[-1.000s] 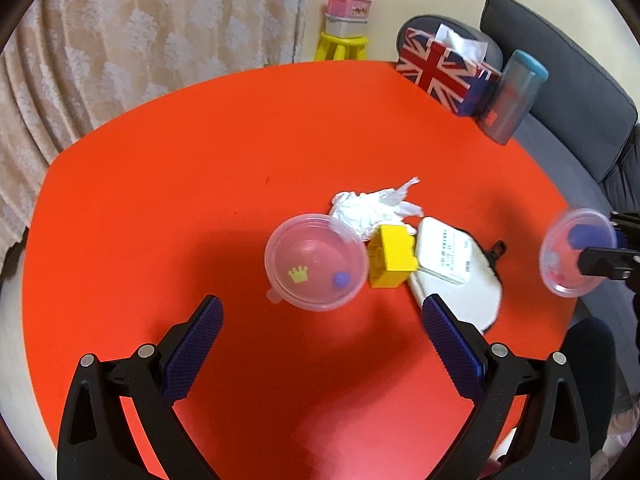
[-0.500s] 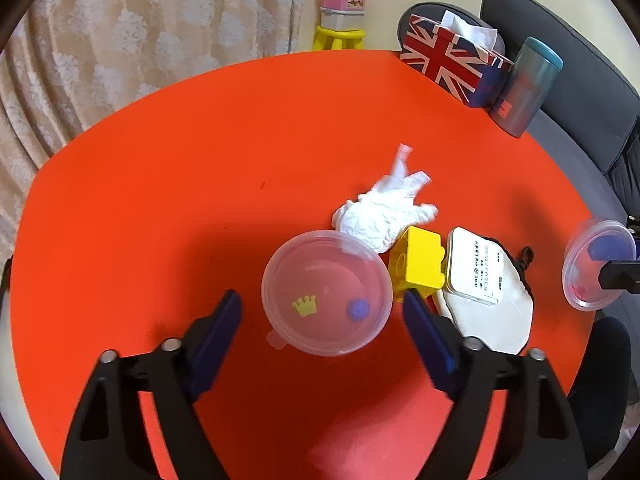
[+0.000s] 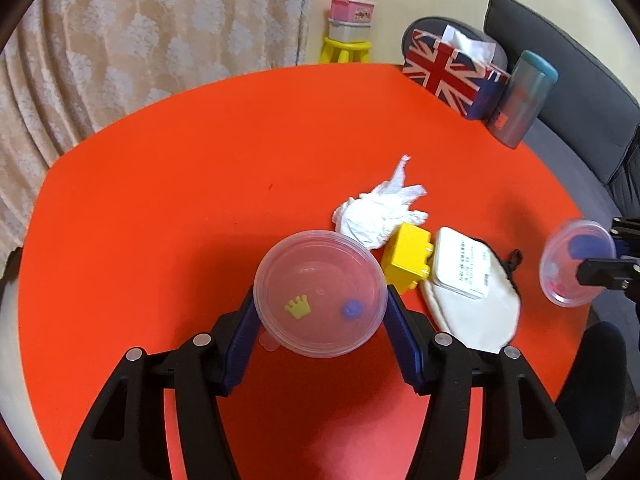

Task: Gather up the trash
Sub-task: 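Carry the container and bowl over the bin and open both grippers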

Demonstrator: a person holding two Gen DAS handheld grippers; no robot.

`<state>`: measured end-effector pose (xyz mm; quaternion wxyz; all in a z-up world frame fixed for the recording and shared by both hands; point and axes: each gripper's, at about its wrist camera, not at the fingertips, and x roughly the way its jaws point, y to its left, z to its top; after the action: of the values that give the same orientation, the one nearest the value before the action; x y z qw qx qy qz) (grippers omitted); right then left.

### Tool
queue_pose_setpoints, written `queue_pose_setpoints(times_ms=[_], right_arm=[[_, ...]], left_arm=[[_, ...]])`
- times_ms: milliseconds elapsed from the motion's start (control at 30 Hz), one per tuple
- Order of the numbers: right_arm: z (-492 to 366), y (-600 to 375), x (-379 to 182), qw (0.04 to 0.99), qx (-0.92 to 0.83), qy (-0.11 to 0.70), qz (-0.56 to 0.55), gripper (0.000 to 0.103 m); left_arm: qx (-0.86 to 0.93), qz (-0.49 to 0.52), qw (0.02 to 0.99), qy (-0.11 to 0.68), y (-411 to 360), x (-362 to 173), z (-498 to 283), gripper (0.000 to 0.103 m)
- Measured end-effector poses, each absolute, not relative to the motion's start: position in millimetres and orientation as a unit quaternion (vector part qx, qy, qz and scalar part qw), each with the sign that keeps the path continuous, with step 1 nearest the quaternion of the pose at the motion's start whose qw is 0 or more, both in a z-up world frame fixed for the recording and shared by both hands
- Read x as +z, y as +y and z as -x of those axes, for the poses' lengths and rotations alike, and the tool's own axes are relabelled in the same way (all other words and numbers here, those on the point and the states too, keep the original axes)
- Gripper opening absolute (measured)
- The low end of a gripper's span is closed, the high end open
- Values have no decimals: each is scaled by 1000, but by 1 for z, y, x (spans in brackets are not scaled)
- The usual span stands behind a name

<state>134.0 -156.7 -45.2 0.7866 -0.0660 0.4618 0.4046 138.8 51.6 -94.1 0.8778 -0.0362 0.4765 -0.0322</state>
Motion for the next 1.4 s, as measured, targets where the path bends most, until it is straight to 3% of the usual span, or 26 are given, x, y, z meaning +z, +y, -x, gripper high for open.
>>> queue_pose_setpoints(times_ms=[833,1400], right_arm=[[-61,-185,-9,801,422,415,94,24],[15,-215,-27,785,444,417,111,24]], left_arm=[[-25,55,913,404,-12,-15,-9,59],[-33,76,909,408,-54,-42,58,59]])
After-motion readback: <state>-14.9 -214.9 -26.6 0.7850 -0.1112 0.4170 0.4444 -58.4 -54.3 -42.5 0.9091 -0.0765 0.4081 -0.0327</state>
